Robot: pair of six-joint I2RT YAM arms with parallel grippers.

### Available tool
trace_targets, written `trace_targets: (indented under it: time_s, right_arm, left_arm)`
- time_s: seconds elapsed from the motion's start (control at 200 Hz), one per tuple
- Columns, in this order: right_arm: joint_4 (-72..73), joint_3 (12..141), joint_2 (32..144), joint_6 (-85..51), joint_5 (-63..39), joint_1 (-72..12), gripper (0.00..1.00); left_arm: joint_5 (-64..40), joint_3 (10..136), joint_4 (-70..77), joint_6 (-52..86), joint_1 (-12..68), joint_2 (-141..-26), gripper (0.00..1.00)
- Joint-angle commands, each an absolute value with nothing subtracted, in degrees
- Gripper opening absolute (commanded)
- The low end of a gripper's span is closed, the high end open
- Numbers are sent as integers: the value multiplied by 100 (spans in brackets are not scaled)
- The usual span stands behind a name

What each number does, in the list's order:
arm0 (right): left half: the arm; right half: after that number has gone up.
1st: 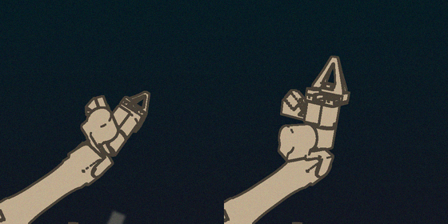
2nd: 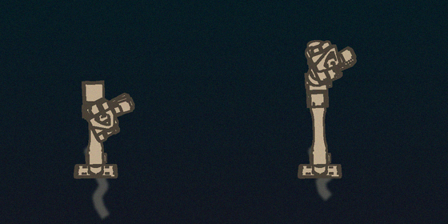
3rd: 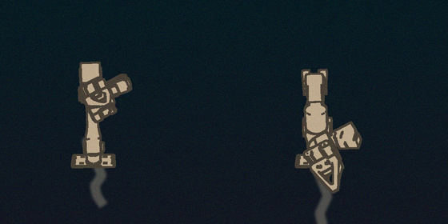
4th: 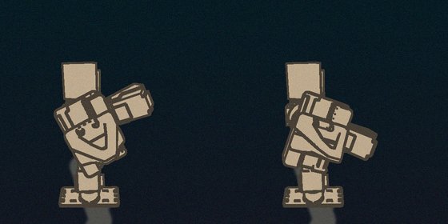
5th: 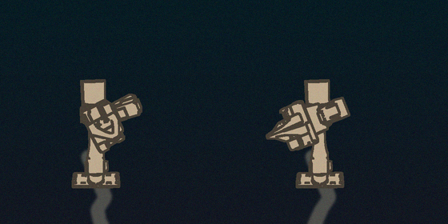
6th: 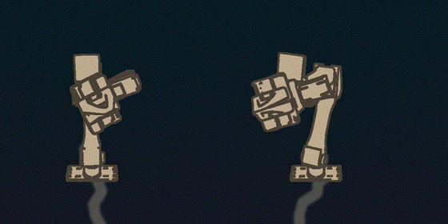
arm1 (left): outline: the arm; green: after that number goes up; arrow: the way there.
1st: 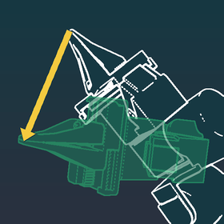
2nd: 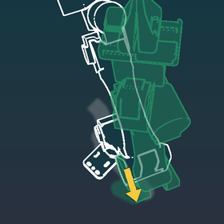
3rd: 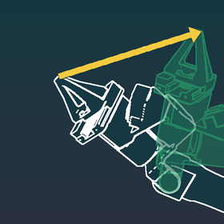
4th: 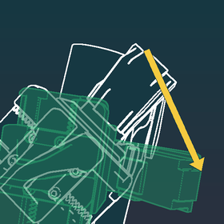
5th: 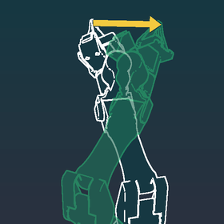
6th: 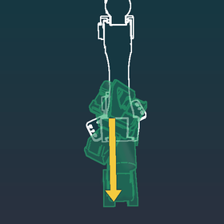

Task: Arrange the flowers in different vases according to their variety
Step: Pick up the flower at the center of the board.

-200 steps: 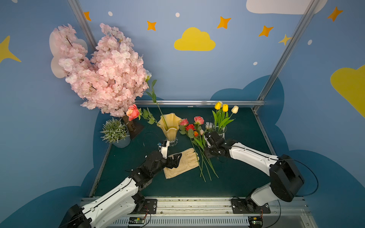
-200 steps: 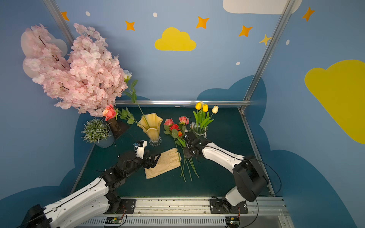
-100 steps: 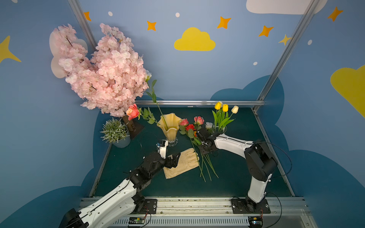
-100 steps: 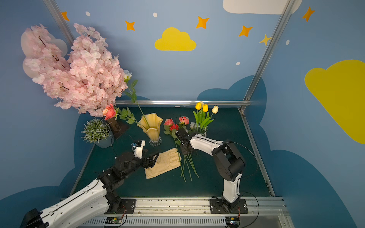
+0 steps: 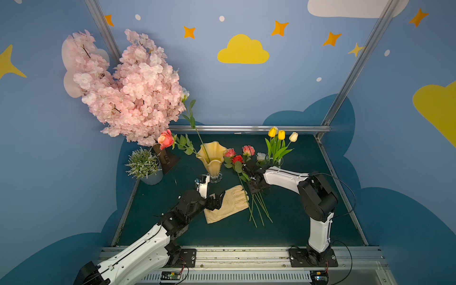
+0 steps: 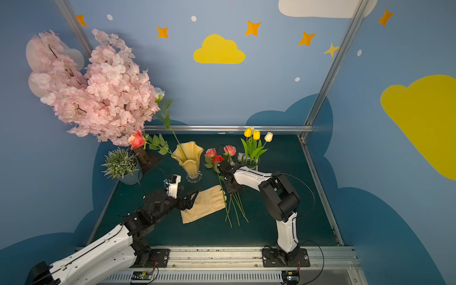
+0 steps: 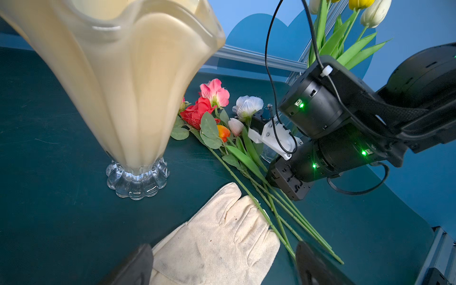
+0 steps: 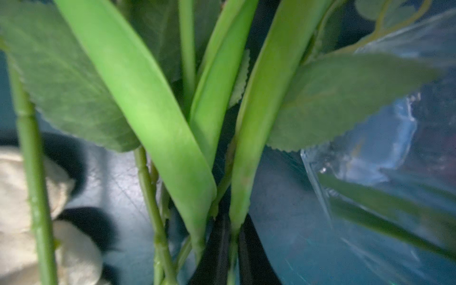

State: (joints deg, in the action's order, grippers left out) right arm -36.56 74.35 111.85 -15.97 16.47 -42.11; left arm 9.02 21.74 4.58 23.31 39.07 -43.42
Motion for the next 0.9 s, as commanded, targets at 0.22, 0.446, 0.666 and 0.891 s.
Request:
trace_targets:
  time_s: [0.22, 0.446, 0.666, 0.891]
  right_arm:
    - [-3413, 7174, 10049, -1285, 1721, -4372, 0]
    - [-2671, 6550, 8821, -1024, 1292, -4429, 0]
    - [-1758, 5936, 7474, -813, 961, -4421, 0]
    - [-1075, 5635, 6429, -618, 1335, -4050, 0]
  left_arm:
    - [949, 2265, 481, 2208, 3925, -4338, 93]
    - [949, 2241, 492, 2194, 3928, -4271, 93]
    - [925, 2219, 514, 2203, 3929, -4210, 93]
    - [817, 2160, 605, 2233, 3925, -4143, 96]
